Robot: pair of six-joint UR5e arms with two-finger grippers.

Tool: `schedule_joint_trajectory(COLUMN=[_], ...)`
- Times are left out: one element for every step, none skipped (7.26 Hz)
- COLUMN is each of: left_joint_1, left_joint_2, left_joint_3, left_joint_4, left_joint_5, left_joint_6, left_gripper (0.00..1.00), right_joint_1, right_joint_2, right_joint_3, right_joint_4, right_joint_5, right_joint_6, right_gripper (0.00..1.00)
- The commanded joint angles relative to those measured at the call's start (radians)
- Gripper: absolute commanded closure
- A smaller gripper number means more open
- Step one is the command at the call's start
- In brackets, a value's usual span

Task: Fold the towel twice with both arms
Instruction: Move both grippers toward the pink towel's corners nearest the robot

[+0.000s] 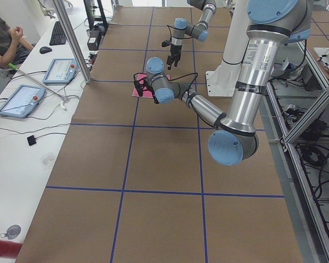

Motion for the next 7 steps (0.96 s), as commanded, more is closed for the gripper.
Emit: schedule_joint_trajectory(left_joint_1=[0.071, 0.077, 0.077, 0.079, 0.079, 0.08, 0.082], left_joint_2=[-0.027, -0.027, -0.027, -0.026, -0.024, -0.023, -0.021], left_joint_3=[0.011, 0.011, 0.01, 0.009, 0.009, 0.009, 0.009], left_joint_4=[-0.043, -0.041, -0.04, -0.04, -0.04, -0.04, -0.04], left_joint_5=[0.109, 0.119, 0.122, 0.122, 0.125, 0.133, 0.134], left_joint_6=[-0.073, -0.075, -0.075, -0.077, -0.077, -0.077, -0.077], left_gripper=[0.0, 0.0, 0.0, 0.0, 0.0, 0.0, 0.0], right_joint_1=[-0.004, -0.004, -0.004, -0.006, -0.007, -0.007, -0.007], right_joint_2=[0.037, 0.048, 0.047, 0.047, 0.047, 0.048, 0.048], right_joint_3=[-0.045, -0.059, -0.07, -0.07, -0.081, -0.081, -0.088], right_joint_4=[0.006, 0.006, 0.006, 0.004, 0.004, 0.004, 0.004], right_joint_5=[-0.048, -0.069, -0.071, -0.071, -0.071, -0.071, -0.071], right_joint_6=[0.007, 0.025, 0.032, 0.036, 0.118, 0.142, 0.16], right_gripper=[0.03, 0.09, 0.14, 0.18, 0.23, 0.24, 0.26])
